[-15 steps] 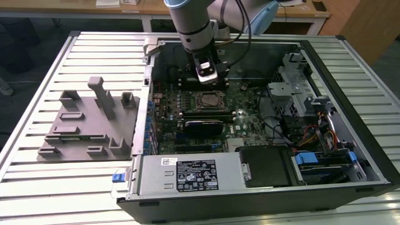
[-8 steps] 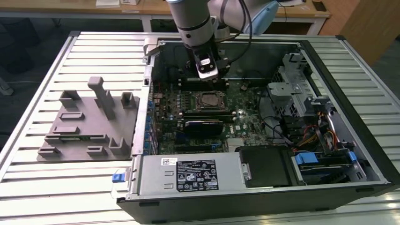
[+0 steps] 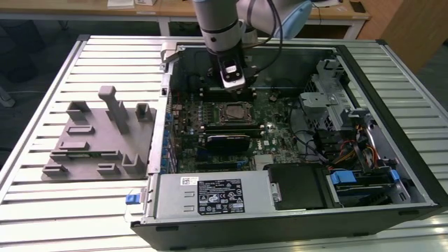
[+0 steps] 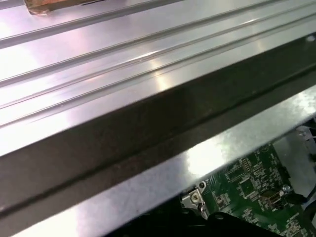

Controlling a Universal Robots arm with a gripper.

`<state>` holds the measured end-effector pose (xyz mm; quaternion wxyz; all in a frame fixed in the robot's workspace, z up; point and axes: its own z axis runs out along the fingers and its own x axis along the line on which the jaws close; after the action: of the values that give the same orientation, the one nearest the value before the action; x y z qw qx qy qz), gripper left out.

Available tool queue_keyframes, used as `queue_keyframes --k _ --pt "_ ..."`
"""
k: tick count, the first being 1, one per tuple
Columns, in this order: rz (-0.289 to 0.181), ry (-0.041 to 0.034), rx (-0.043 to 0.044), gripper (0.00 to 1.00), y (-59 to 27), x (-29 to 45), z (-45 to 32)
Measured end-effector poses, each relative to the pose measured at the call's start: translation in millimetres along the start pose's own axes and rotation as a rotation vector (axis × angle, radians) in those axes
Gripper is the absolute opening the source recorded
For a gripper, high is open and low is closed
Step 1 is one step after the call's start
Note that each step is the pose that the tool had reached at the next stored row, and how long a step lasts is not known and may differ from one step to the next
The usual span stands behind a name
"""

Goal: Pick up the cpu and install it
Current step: 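Install the first cpu locking lever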

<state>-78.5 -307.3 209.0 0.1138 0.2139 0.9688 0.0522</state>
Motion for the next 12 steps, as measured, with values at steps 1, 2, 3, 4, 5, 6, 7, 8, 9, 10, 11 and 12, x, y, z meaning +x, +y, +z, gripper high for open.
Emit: queue_keyframes --k 1,2,3,4,5,6,7,8,9,10,11,12 --pt "0.000 0.0156 0.0116 0.11 0.8 -1.7 0.5" --pt "0.000 0.0304 0.0221 0.11 1.5 -3.2 1.0" --pt "0.000 0.0451 0.0324 0.11 2.2 -4.8 1.4" --pt "0.001 0.0599 0.0431 0.11 2.9 -6.4 1.8" --pt "0.001 0.0746 0.0536 0.11 3.6 -7.9 2.2" --pt "0.001 0.0887 0.0637 0.11 4.3 -9.5 2.7" --pt "0.001 0.1013 0.0727 0.11 5.0 -11.0 3.2" --pt "0.001 0.1091 0.0780 0.11 5.5 -12.1 3.5" --pt "0.001 0.1091 0.0780 0.11 5.5 -12.1 3.5" --pt "0.001 0.1091 0.0780 0.11 5.5 -12.2 3.5" --pt "0.001 0.1092 0.0781 0.11 5.6 -12.2 3.5" --pt "0.001 0.1092 0.0781 0.11 5.6 -12.3 3.5"
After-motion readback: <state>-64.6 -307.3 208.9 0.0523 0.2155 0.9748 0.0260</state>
